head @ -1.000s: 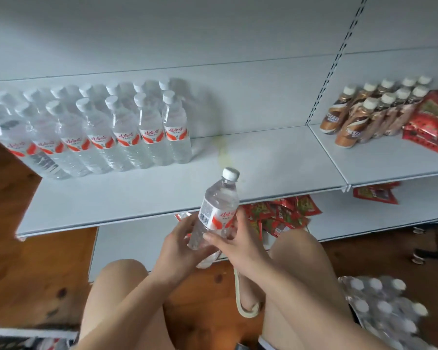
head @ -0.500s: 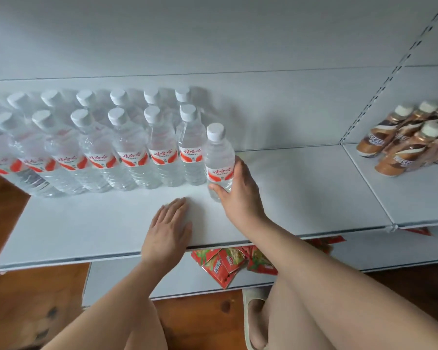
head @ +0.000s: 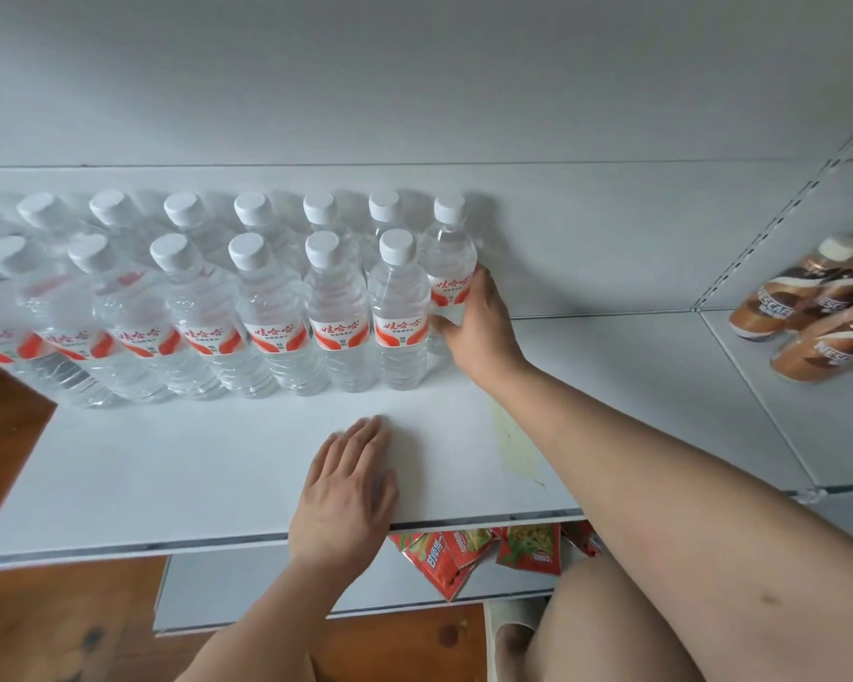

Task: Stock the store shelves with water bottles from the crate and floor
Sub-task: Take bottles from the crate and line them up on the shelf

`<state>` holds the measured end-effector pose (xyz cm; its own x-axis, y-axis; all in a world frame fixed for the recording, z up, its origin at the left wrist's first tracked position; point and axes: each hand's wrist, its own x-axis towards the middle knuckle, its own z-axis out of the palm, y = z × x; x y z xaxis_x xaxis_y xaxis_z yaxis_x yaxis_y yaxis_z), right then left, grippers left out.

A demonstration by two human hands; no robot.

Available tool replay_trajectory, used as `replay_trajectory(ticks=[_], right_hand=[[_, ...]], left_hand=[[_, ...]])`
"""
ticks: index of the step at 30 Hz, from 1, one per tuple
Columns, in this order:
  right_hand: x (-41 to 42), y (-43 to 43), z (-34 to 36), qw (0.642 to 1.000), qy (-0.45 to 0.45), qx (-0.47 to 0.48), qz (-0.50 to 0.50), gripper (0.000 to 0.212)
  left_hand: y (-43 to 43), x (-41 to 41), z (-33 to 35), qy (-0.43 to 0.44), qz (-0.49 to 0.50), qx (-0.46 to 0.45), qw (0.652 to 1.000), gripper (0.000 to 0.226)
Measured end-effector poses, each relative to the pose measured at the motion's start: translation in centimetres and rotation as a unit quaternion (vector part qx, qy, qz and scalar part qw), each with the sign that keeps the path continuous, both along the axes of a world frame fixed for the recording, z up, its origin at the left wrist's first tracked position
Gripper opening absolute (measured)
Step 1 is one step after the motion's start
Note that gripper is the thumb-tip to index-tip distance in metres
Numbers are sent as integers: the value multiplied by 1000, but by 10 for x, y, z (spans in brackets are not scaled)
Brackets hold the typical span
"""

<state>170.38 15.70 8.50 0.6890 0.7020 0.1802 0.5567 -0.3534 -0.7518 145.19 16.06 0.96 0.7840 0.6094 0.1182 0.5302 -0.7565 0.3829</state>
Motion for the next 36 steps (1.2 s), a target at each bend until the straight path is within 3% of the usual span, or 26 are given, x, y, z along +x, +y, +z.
replay_trajectory(ticks=[6, 10, 12, 15, 17, 20, 23, 25, 32, 36], right_hand=[[10, 8, 4, 999, -16, -47, 2, 74], [-10, -27, 2, 992, 35, -118, -41, 76], [-42, -62, -8, 991, 51, -92, -88, 57], [-111, -118, -26, 990, 99, -1, -103, 33], [-156, -143, -32, 984, 147, -2, -96, 25], [-209, -165, -39, 974, 214, -27, -68, 17], [-253, -186, -39, 952, 299, -71, 8, 20], [-277, -198, -34, 946, 303, -105, 51, 22], [-338, -215, -12, 931, 288, -154, 165, 14], [-358, -210, -1, 923, 289, -126, 221, 15]], left_hand=[[0, 0, 2, -6, -4, 9, 1000, 53], [4, -5, 5, -32, -14, -76, 997, 52], [-2, -14, 13, -104, 21, -160, 981, 38], [-35, -34, 30, -213, 123, -193, 950, 31], [-65, -47, 38, -245, 190, -242, 919, 35], [-106, -80, 46, -269, 284, -370, 843, 33], [-133, -128, 44, -260, 377, -448, 768, 23], [-143, -157, 49, -262, 413, -495, 718, 21], [-178, -225, 80, -304, 409, -474, 718, 13], [-201, -243, 89, -305, 447, -402, 738, 13]])
